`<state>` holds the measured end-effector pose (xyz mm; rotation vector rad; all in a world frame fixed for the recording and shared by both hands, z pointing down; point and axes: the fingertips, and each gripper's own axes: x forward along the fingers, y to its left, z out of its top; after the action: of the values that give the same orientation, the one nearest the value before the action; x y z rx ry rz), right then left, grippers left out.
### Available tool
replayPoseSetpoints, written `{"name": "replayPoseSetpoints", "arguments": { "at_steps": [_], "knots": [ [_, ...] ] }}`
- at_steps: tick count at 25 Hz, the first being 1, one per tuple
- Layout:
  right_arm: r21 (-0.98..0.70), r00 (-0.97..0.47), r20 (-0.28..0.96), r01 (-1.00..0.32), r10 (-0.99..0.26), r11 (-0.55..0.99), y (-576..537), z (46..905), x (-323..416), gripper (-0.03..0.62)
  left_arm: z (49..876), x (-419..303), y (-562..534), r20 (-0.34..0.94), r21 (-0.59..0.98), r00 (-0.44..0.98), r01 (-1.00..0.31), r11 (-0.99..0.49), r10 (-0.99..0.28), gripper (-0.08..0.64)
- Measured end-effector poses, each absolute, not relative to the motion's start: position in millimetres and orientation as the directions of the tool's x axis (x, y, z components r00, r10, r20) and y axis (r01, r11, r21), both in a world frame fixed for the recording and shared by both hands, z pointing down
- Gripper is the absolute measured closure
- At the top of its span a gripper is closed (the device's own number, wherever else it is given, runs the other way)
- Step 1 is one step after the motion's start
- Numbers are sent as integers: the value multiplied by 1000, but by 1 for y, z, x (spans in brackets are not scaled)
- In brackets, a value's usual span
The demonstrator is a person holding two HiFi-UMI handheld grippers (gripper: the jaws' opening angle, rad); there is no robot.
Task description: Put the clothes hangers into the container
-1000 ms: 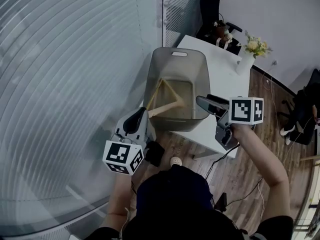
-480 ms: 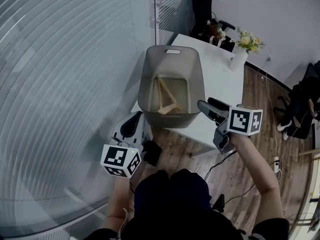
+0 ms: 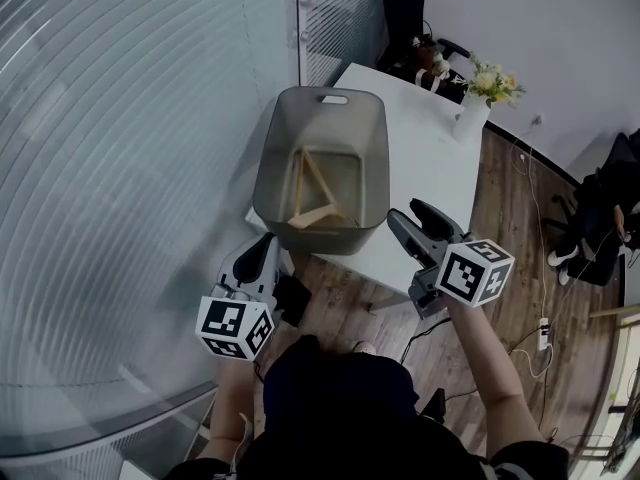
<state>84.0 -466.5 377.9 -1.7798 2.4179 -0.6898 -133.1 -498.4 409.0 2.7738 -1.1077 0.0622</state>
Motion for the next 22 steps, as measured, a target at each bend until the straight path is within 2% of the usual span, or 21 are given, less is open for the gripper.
{"name": "replayPoseSetpoints", "arguments": {
  "at_steps": [7, 10, 13, 18, 22],
  "knots": [
    [-377, -343, 124, -884, -931, 276, -448, 378, 96, 315, 412, -113, -478, 103, 132, 712, -702, -700, -695, 545],
    [-353, -337, 107, -893, -935, 281, -446, 380, 99, 362, 414, -113, -474, 107, 141, 699, -715, -685, -707, 545],
    [-310, -318, 87, -909, -944, 277, -444, 383, 102, 442, 417, -111, -471, 111, 145, 691, -722, -676, -714, 545],
    [-219, -345, 41, -919, -938, 329, -440, 386, 94, 501, 418, -109, -469, 108, 145, 689, -724, -675, -716, 545],
    [-226, -381, 7, -901, -925, 369, -436, 388, 87, 531, 419, -109, -468, 111, 154, 685, -727, -669, -720, 545]
  ]
}}
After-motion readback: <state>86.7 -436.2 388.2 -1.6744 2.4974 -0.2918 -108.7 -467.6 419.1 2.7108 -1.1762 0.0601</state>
